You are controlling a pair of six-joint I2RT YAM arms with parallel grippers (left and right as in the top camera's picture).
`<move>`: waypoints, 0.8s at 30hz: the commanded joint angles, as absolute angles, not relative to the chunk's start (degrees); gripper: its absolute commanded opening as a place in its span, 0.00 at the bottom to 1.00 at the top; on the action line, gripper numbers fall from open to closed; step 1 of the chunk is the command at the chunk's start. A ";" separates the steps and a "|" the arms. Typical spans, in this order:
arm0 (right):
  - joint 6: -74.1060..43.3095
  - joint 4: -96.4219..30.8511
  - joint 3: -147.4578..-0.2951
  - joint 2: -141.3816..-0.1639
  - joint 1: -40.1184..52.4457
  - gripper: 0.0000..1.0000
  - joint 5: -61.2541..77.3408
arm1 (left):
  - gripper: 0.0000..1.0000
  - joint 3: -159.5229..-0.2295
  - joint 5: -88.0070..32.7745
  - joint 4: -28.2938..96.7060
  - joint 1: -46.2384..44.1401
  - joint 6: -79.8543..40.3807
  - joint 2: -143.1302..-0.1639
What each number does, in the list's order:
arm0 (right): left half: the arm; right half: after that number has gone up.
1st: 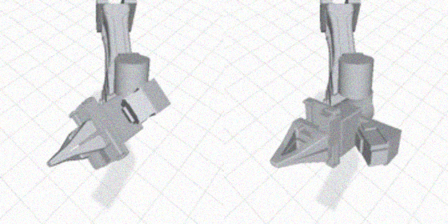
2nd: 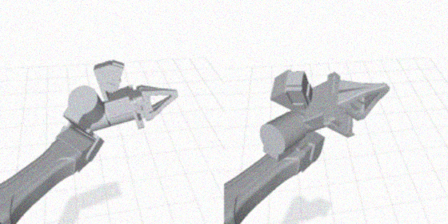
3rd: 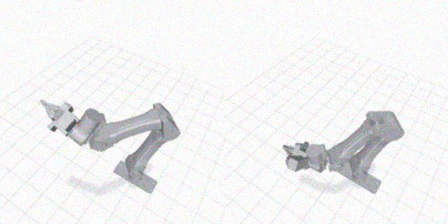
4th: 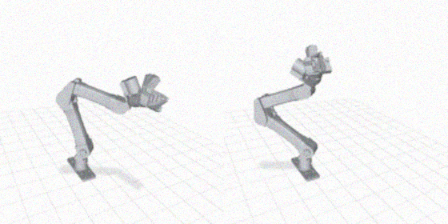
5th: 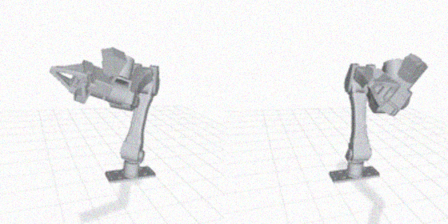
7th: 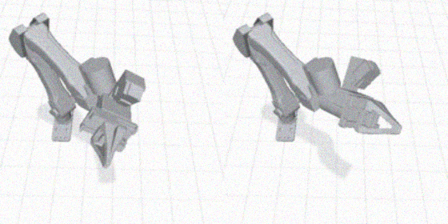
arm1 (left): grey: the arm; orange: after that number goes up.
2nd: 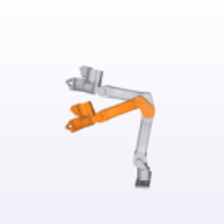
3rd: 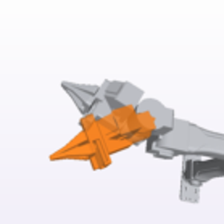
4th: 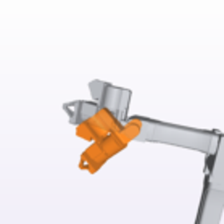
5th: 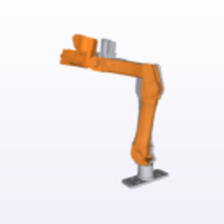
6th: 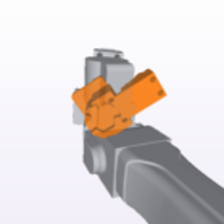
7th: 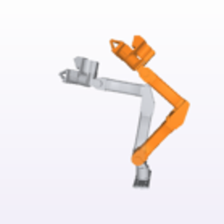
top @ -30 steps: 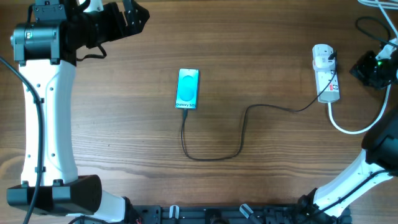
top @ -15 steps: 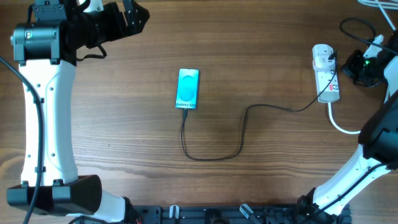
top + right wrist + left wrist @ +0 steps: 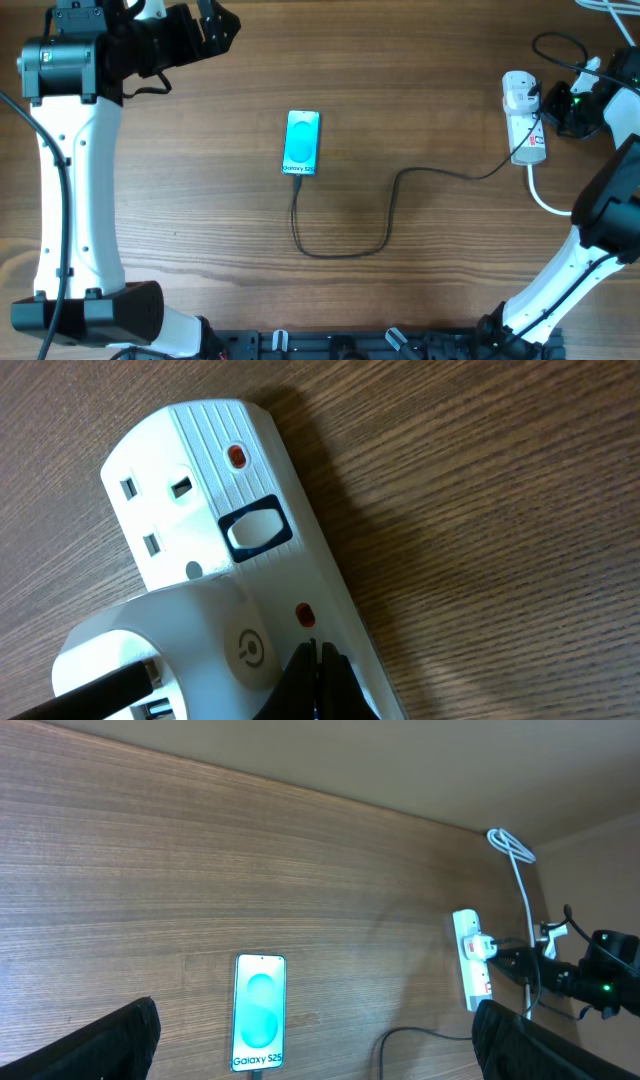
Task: Plug charger to phone and switch on socket
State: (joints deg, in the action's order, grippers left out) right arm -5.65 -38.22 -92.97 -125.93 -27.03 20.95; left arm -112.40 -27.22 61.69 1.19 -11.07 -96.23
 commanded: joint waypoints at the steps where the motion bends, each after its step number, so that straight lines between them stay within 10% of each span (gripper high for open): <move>1: -4.47 -39.22 -92.14 -128.05 -25.34 0.04 22.35 | 1.00 -112.09 -26.68 61.58 1.30 -10.79 -96.55; 16: -5.08 -43.72 -92.12 -128.05 -25.36 0.04 21.39 | 1.00 -112.09 -26.68 61.58 1.30 -10.79 -96.55; 24: -24.27 -44.93 -94.67 -117.32 -37.30 0.04 22.35 | 1.00 -112.09 -26.68 61.58 1.30 -10.79 -96.55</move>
